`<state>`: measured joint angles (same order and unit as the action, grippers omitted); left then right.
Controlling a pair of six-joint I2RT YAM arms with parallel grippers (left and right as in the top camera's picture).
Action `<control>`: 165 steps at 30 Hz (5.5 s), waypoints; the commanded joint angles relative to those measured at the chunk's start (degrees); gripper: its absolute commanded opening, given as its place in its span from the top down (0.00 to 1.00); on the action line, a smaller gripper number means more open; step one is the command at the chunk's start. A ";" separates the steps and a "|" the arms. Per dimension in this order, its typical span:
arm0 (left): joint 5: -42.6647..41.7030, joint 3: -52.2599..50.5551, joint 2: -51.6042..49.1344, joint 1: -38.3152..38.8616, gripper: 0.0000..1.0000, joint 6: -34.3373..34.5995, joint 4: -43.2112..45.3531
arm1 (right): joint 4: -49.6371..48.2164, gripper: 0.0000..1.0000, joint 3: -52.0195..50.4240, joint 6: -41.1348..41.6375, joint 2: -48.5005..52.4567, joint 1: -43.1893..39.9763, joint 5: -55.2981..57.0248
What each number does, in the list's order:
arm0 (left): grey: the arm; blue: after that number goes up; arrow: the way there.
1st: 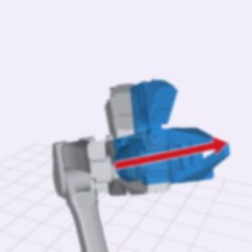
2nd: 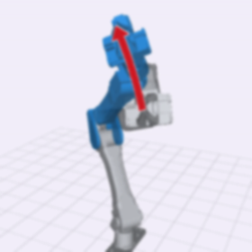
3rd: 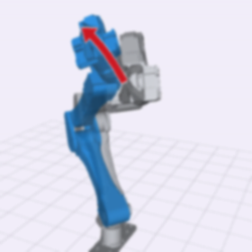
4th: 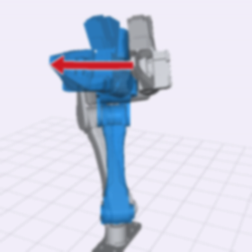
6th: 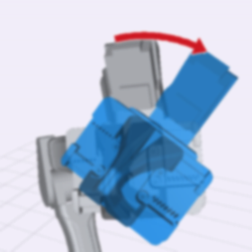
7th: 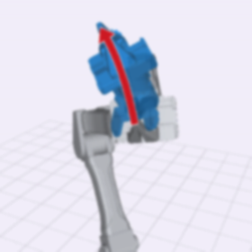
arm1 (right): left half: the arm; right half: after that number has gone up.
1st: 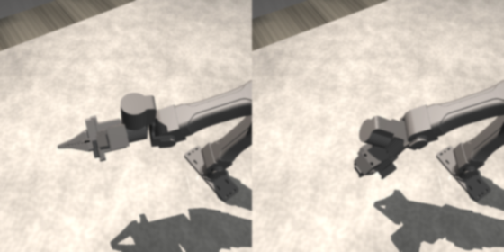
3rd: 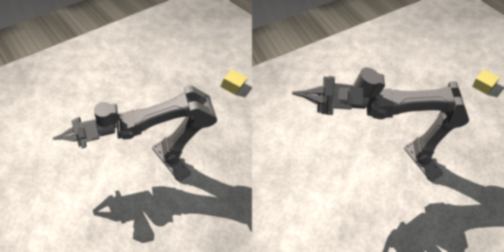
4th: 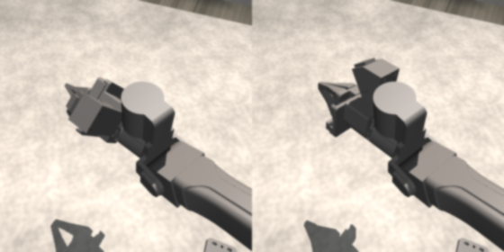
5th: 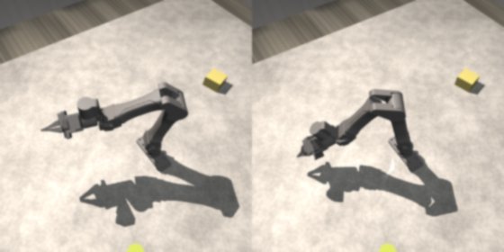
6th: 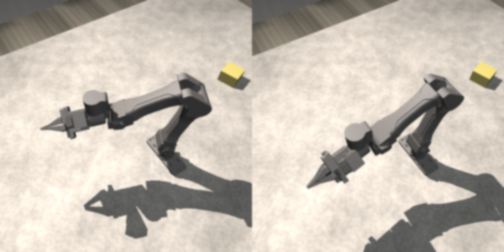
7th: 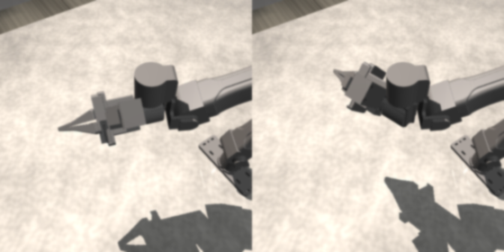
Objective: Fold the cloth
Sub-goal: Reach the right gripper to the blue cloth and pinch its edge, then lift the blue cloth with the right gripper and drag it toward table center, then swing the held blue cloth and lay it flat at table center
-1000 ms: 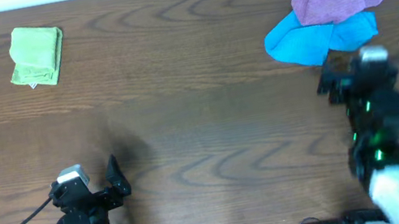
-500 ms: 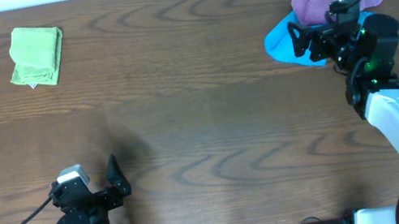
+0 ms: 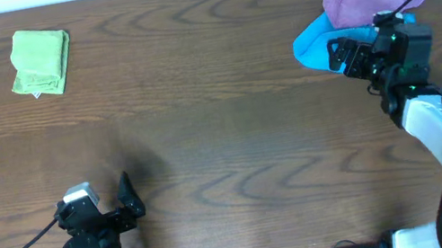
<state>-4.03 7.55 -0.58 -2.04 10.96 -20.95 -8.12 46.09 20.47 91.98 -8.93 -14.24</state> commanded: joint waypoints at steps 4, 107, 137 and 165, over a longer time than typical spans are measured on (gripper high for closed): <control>0.61 -1.20 0.28 0.24 0.05 0.66 -0.39 | 1.66 0.01 6.73 3.26 7.93 -1.55 3.93; 0.59 -1.20 0.28 0.24 0.05 0.66 -0.39 | 44.87 0.01 46.25 -17.79 6.60 47.01 -4.26; 0.61 -1.20 0.28 0.24 0.05 0.66 -0.39 | 54.93 0.46 45.90 -40.72 29.29 48.92 0.39; 0.61 -1.20 0.28 0.24 0.05 0.66 -0.39 | 54.75 0.99 81.11 -32.24 26.29 36.59 24.65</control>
<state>-4.03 7.55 -0.58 -2.02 10.96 -20.95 47.37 125.34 -14.50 119.50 32.08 -4.03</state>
